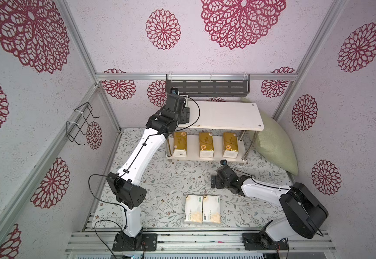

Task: Place the tissue boxes on the shelf by color
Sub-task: Place a box of tissues on the shelf.

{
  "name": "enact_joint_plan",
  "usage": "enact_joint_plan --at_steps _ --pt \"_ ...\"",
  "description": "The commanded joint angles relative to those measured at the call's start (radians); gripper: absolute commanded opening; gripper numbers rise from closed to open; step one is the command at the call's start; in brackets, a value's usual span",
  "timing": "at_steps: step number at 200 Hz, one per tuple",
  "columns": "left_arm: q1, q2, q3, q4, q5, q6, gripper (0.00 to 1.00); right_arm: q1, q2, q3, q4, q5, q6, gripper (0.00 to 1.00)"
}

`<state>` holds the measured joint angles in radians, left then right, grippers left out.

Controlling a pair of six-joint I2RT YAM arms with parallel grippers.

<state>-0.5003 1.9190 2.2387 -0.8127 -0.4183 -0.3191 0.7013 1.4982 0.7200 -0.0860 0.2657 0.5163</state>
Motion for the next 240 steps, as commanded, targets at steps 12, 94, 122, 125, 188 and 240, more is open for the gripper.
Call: enact_joint_plan --at_steps 12,94,122,125,188,240 --pt "0.009 0.016 0.002 0.018 0.002 -0.006 0.9 0.006 0.002 0.037 0.005 0.006 0.011 0.99" --pt "0.008 0.005 -0.01 0.039 0.019 -0.01 0.98 0.009 -0.001 0.029 0.008 0.007 0.014 0.99" --pt "0.008 -0.013 -0.026 0.058 0.037 -0.023 0.97 0.01 0.003 0.028 0.012 0.007 0.016 0.99" --pt "0.008 -0.014 -0.027 0.059 0.039 -0.024 0.97 0.01 0.003 0.029 0.013 0.007 0.016 0.99" --pt "0.009 -0.027 -0.032 0.061 0.035 -0.023 0.97 0.015 0.01 0.025 0.017 0.007 0.017 0.99" --pt "0.009 -0.032 -0.033 0.066 0.027 -0.017 0.97 0.017 0.01 0.026 0.02 0.007 0.019 0.99"
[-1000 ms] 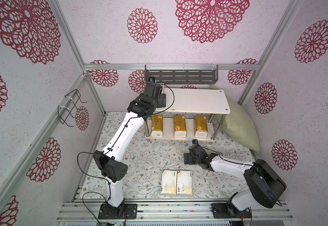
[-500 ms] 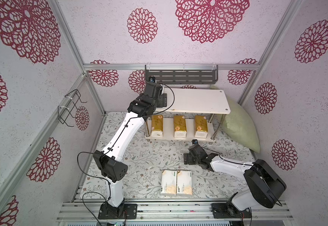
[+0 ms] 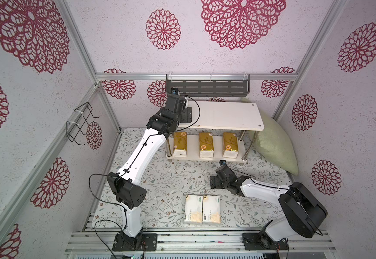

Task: Place the tissue boxes on the shelf by color
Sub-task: Place a box of tissues on the shelf.

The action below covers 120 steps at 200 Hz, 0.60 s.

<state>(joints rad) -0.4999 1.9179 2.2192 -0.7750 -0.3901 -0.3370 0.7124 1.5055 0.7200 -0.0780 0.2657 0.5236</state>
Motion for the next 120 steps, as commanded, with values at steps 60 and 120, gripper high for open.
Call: enact_joint_plan --at_steps 60,120 --pt "0.008 -0.055 -0.043 0.065 -0.003 0.009 0.97 0.009 0.009 0.028 0.014 0.004 0.011 0.99" --pt "0.008 -0.083 -0.077 0.113 -0.009 0.021 0.97 0.015 0.012 0.028 0.019 0.004 0.011 0.99"
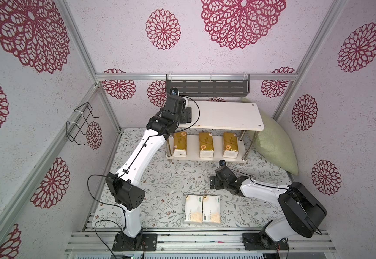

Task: Place the tissue boxes on the shelf by color
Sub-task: Place a box of tissues on the shelf.

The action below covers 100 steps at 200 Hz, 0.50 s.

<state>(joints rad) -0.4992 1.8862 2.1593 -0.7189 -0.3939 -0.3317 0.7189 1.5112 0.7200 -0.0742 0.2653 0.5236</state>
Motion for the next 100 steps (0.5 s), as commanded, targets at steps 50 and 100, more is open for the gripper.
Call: enact_joint_plan --at_steps 50,100 --pt "0.008 -0.053 -0.01 0.063 0.001 0.019 0.97 0.011 0.013 0.028 0.021 0.005 0.013 0.99" --pt "0.008 -0.059 -0.01 0.077 0.0 0.015 0.97 0.011 0.01 0.024 0.021 0.005 0.012 0.99"
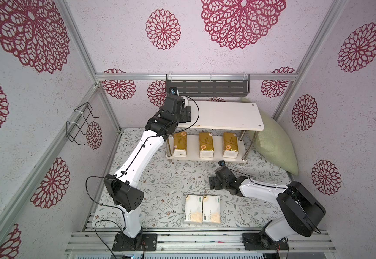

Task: Place the tissue boxes on the shelf by color
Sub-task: Place a box of tissues on the shelf.

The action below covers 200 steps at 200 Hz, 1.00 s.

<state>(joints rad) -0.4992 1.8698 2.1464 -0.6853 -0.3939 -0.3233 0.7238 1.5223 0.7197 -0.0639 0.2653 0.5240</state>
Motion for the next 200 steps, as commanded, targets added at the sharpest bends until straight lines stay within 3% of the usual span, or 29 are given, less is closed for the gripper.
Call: enact_joint_plan --at_steps 1,161,200 --pt "0.008 -0.043 0.003 0.044 0.001 0.007 0.97 0.006 -0.001 0.024 0.01 0.005 0.012 0.99" --pt "0.037 -0.152 -0.039 0.084 -0.014 -0.017 0.97 0.008 -0.001 0.018 0.021 0.002 0.011 0.99" --pt "0.066 -0.206 -0.088 0.041 -0.093 -0.054 0.97 0.008 -0.004 0.018 0.022 0.002 0.009 0.99"
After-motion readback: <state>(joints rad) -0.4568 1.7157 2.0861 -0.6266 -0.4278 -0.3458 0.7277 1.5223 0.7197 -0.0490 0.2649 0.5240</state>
